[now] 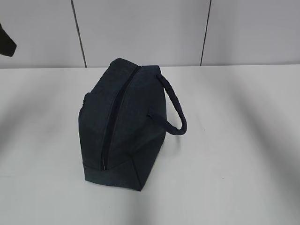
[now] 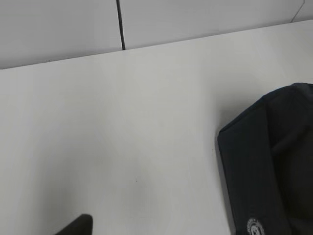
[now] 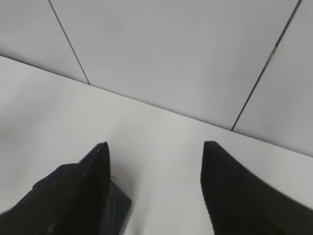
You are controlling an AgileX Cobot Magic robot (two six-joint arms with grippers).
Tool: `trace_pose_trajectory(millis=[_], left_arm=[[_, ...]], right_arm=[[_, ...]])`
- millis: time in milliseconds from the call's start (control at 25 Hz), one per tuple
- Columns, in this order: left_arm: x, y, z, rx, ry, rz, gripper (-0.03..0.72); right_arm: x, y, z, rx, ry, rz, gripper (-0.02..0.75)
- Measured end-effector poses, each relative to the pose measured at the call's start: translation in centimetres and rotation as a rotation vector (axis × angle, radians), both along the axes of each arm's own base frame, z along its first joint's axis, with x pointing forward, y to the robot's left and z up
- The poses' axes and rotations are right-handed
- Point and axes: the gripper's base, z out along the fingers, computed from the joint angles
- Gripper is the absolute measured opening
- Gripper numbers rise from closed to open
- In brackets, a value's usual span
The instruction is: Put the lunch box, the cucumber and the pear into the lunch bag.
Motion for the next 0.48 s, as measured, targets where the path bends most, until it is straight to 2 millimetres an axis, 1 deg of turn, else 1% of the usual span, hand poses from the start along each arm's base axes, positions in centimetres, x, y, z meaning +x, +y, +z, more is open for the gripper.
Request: trace_pose_trajectory(millis=[120, 160, 200, 240, 280, 320, 360, 400, 440, 480], left_arm=[[-2.2, 0.2, 0.7, -0.007, -0.02, 0.005, 0.491], [-3.1, 0.3, 1.0, -0.011, -0.031, 0.008, 0.491], [-3.9, 0.4, 1.2, -0.015, -0.043, 0.011, 0.491], [-4.7, 0.5, 1.4, -0.019, -0.052, 0.014, 0.491], [-5.6, 0.5, 1.7, -0.026, -0.071, 0.017, 0.491], [-6.6, 0.6, 2.0, -0.034, -0.086, 0.018, 0.491], [-7.6, 0.6, 2.1, -0.041, -0.101, 0.018, 0.491], [-8.4, 0.7, 2.3, -0.048, -0.112, 0.017, 0.49], [-9.4, 0.8, 2.4, -0.054, -0.127, 0.018, 0.49], [-10.4, 0.8, 2.4, -0.062, -0.142, 0.019, 0.49]], right_arm=[[-2.9, -0.7, 0.7, 0.006, 0.024, -0.006, 0.42], [-3.7, -0.9, 0.6, 0.007, 0.041, -0.007, 0.42], [-4.6, -1.1, 1.0, 0.008, 0.036, -0.007, 0.396], [-5.8, -1.3, 1.1, 0.009, 0.043, -0.007, 0.396], [-7.3, -1.7, 1.0, 0.007, 0.059, -0.008, 0.364], [-8.4, -2.0, 1.0, 0.006, 0.063, -0.008, 0.358], [-9.9, -2.3, 1.2, 0.008, 0.061, -0.009, 0.358], [-10.2, -2.4, 1.0, 0.003, 0.071, -0.011, 0.355], [-11.8, -2.9, 0.7, -0.004, 0.077, -0.015, 0.353], [-12.9, -3.2, 0.5, -0.008, 0.084, -0.017, 0.351]])
